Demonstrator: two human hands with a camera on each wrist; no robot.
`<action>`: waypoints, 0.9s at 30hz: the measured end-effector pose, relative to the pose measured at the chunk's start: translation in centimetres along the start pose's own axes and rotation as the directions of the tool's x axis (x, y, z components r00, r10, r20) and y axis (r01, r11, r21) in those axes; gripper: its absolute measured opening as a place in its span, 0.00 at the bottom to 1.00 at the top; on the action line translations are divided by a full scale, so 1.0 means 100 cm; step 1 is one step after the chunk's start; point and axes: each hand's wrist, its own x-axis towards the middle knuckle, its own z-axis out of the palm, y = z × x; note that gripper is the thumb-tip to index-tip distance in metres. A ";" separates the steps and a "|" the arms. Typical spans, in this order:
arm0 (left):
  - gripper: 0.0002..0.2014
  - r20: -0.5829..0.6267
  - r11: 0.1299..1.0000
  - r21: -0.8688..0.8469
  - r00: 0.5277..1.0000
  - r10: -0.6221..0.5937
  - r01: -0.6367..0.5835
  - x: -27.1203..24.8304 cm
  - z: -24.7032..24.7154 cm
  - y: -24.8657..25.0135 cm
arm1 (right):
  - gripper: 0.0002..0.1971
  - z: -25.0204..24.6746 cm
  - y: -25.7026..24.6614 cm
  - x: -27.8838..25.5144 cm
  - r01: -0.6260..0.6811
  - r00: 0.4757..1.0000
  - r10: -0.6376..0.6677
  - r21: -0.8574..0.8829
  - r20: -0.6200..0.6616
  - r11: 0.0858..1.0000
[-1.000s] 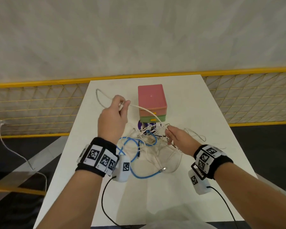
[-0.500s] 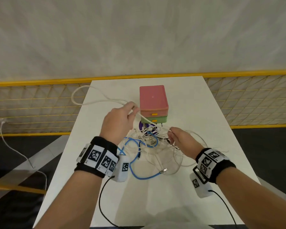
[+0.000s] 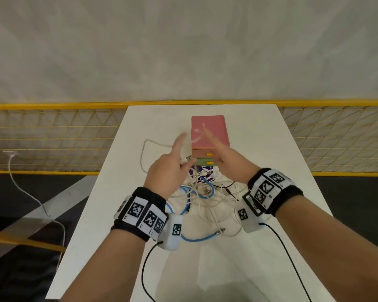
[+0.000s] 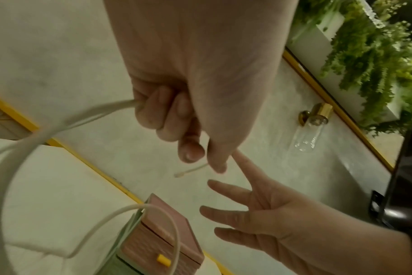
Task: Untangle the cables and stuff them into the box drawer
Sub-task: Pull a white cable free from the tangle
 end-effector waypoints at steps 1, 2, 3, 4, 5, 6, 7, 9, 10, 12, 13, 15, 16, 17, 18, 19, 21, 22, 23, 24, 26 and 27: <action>0.35 -0.004 0.999 -0.050 1.000 -0.023 0.023 0.002 -0.001 -0.003 | 0.45 0.001 0.001 0.009 -0.033 0.999 0.033 0.021 0.006 0.999; 0.37 0.000 0.994 -0.098 0.999 -0.048 0.048 0.002 -0.002 -0.006 | 0.44 0.002 0.001 0.015 -0.069 0.998 0.069 0.017 -0.008 0.997; 0.35 0.012 0.988 -0.140 0.998 -0.069 0.070 0.002 -0.002 -0.009 | 0.39 0.005 0.007 0.021 -0.098 0.994 0.097 -0.023 -0.040 0.995; 0.30 0.023 0.982 -0.164 0.996 -0.088 0.091 0.002 -0.001 -0.013 | 0.32 0.009 0.010 0.025 -0.121 0.991 0.115 -0.081 -0.070 0.989; 0.24 0.029 0.979 -0.180 0.995 -0.095 0.099 0.001 0.001 -0.016 | 0.24 0.016 0.017 0.028 -0.135 0.989 0.125 -0.137 -0.075 0.981; 0.18 0.037 0.976 -0.191 0.994 -0.102 0.107 0.000 0.005 -0.020 | 0.20 0.023 0.022 0.030 -0.141 0.990 0.134 -0.192 -0.052 0.971; 0.14 0.049 0.972 -0.207 0.993 -0.107 0.115 -0.002 0.009 -0.023 | 0.18 0.032 0.030 0.031 -0.151 0.988 0.153 -0.250 -0.013 0.956; 0.11 0.078 0.967 -0.223 0.991 -0.111 0.126 -0.005 0.017 -0.029 | 0.16 0.048 0.045 0.034 -0.182 0.973 0.221 -0.371 0.065 0.911; 0.11 0.092 0.967 -0.216 0.989 -0.115 0.133 -0.006 0.020 -0.032 | 0.16 0.055 0.050 0.035 -0.196 0.963 0.253 -0.408 0.090 0.892; 0.11 0.114 0.964 -0.220 0.986 -0.126 0.148 -0.008 0.025 -0.037 | 0.17 0.068 0.059 0.038 -0.212 0.947 0.295 -0.440 0.129 0.873; 0.11 0.118 0.959 -0.236 0.984 -0.135 0.160 -0.009 0.026 -0.039 | 0.18 0.075 0.061 0.040 -0.201 0.941 0.305 -0.476 0.150 0.856; 0.11 0.124 0.943 -0.270 0.978 -0.168 0.196 -0.011 0.028 -0.042 | 0.19 0.085 0.066 0.044 -0.158 0.933 0.312 -0.577 0.178 0.802; 0.11 0.125 0.937 -0.277 0.975 -0.184 0.213 -0.011 0.028 -0.043 | 0.20 0.089 0.068 0.046 -0.139 0.929 0.317 -0.618 0.188 0.773; 0.12 0.122 0.936 -0.274 0.973 -0.196 0.222 -0.011 0.028 -0.044 | 0.22 0.092 0.068 0.047 -0.136 0.924 0.332 -0.648 0.190 0.749; 0.12 0.121 0.935 -0.272 0.972 -0.201 0.227 -0.011 0.028 -0.044 | 0.22 0.094 0.068 0.049 -0.138 0.922 0.341 -0.668 0.183 0.731; 0.13 0.117 0.933 -0.278 0.972 -0.204 0.229 -0.011 0.028 -0.044 | 0.21 0.096 0.068 0.050 -0.142 0.922 0.347 -0.683 0.173 0.716; 0.13 0.111 0.925 -0.295 0.970 -0.217 0.241 -0.010 0.029 -0.045 | 0.20 0.098 0.068 0.052 -0.135 0.921 0.353 -0.717 0.163 0.684; 0.13 0.110 0.919 -0.308 0.969 -0.223 0.246 -0.009 0.030 -0.044 | 0.20 0.098 0.068 0.052 -0.126 0.922 0.353 -0.735 0.162 0.666; 0.13 0.112 0.913 -0.323 0.968 -0.224 0.248 -0.009 0.031 -0.044 | 0.20 0.098 0.068 0.052 -0.121 0.922 0.354 -0.751 0.158 0.649; 0.12 0.113 0.906 -0.342 0.969 -0.222 0.247 -0.009 0.033 -0.043 | 0.19 0.098 0.068 0.052 -0.120 0.922 0.356 -0.760 0.153 0.639; 0.12 0.117 0.885 -0.394 0.968 -0.220 0.249 -0.008 0.035 -0.041 | 0.19 0.097 0.070 0.048 -0.128 0.930 0.340 -0.744 0.140 0.655; 0.12 0.112 0.873 -0.418 0.968 -0.226 0.252 -0.008 0.035 -0.040 | 0.19 0.095 0.071 0.046 -0.134 0.936 0.327 -0.727 0.129 0.674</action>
